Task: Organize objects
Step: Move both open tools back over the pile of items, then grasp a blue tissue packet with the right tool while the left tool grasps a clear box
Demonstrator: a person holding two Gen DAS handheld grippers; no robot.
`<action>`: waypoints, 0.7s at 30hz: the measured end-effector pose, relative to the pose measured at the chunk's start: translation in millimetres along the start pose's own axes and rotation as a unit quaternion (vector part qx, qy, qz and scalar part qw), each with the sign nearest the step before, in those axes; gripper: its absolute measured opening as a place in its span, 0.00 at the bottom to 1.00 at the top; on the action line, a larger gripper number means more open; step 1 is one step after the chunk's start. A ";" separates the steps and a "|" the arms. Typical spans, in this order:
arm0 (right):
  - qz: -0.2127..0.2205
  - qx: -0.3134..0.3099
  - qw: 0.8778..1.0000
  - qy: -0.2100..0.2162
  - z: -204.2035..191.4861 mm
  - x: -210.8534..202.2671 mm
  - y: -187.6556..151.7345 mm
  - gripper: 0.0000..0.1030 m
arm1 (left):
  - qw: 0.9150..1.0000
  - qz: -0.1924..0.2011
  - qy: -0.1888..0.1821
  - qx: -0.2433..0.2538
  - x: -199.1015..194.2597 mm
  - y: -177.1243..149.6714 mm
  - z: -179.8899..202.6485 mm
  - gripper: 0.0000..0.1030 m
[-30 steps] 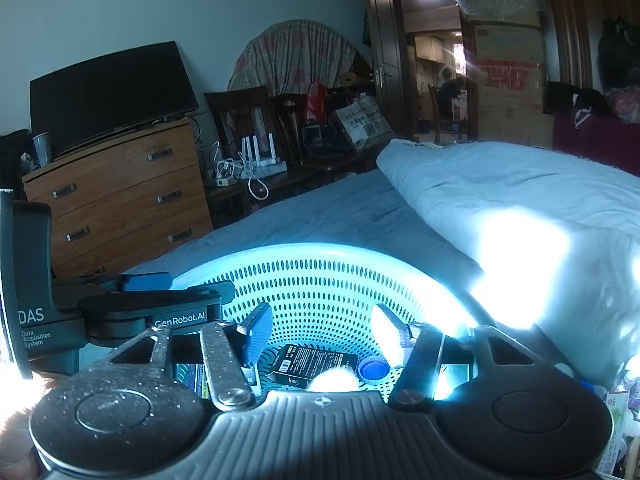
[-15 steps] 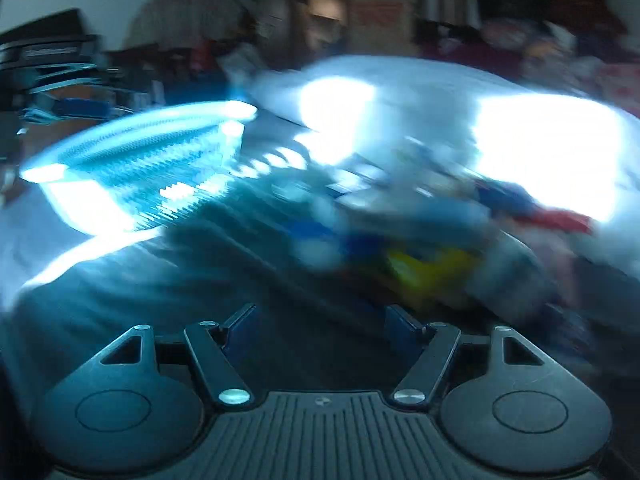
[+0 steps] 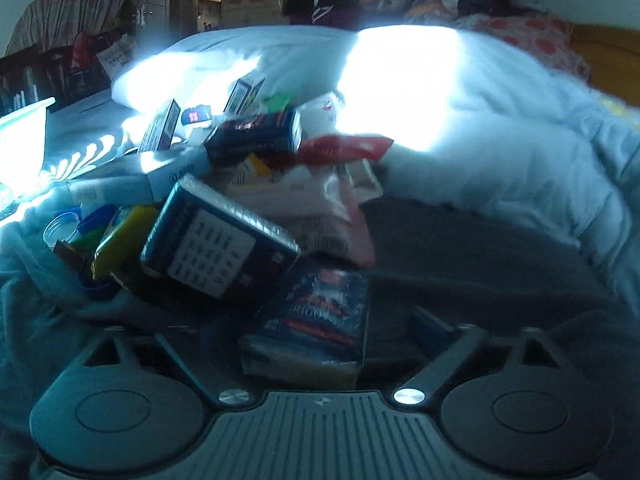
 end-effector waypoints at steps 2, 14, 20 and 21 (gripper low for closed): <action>0.004 0.019 1.000 0.019 1.3 -4.1 -3.7 0.52 | 0.999 -0.003 -0.021 0.027 19.6 3.7 21.4 0.86; 0.056 0.129 0.989 0.036 50.2 -80.4 -39.8 0.52 | 0.980 -0.053 -0.044 0.187 133.9 -11.1 103.6 0.79; 0.057 0.150 0.986 0.038 53.4 -74.7 -42.3 0.52 | 0.976 -0.092 -0.033 0.195 139.4 -25.0 107.0 0.25; 0.061 0.152 0.986 0.037 54.2 -76.3 -42.6 0.52 | 0.978 -0.088 -0.029 0.186 134.5 -21.9 105.7 0.25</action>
Point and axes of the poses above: each gripper's, at about its wrist camera, not at the fingertips, and x roughly the way its jaws point, z to its right, y to its top, the point moved 7 cm from there along x, roughly the way its jaws point, and after that the axes turned 1 degree about -z, right-handed, at the moved point
